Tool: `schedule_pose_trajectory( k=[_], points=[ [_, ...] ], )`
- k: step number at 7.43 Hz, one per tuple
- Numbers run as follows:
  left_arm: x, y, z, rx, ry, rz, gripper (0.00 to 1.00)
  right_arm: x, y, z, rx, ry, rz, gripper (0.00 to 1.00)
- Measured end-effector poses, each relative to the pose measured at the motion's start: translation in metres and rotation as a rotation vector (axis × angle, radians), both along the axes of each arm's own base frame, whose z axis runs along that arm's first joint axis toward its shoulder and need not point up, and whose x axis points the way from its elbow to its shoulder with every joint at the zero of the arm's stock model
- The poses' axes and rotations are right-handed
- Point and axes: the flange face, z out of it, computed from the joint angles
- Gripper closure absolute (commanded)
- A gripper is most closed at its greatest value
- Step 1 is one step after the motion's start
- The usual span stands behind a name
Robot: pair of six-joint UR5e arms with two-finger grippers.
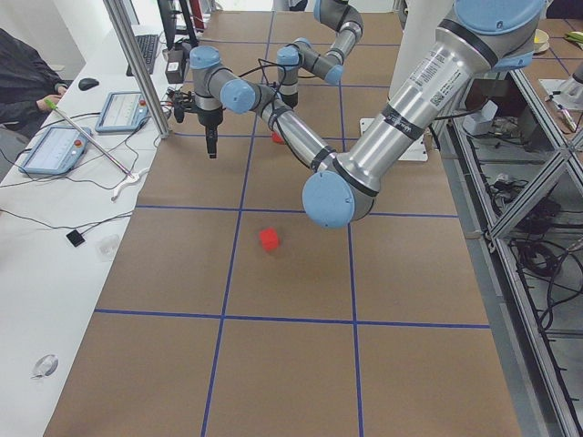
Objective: Form red blocks into L shape at center
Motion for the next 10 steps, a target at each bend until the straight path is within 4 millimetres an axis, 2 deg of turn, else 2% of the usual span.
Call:
schedule_pose_trajectory(
  k=[9,10],
  points=[
    [-0.0024,-0.0009,0.0000,0.001,0.000,-0.003,0.00,-0.0015,0.0002,0.0009,-0.001,-0.001,0.000,1.00],
    [-0.0024,-0.0010,0.0000,0.000,0.000,-0.003,0.00,-0.0013,-0.0001,0.0005,-0.001,-0.001,0.000,0.96]
  ],
)
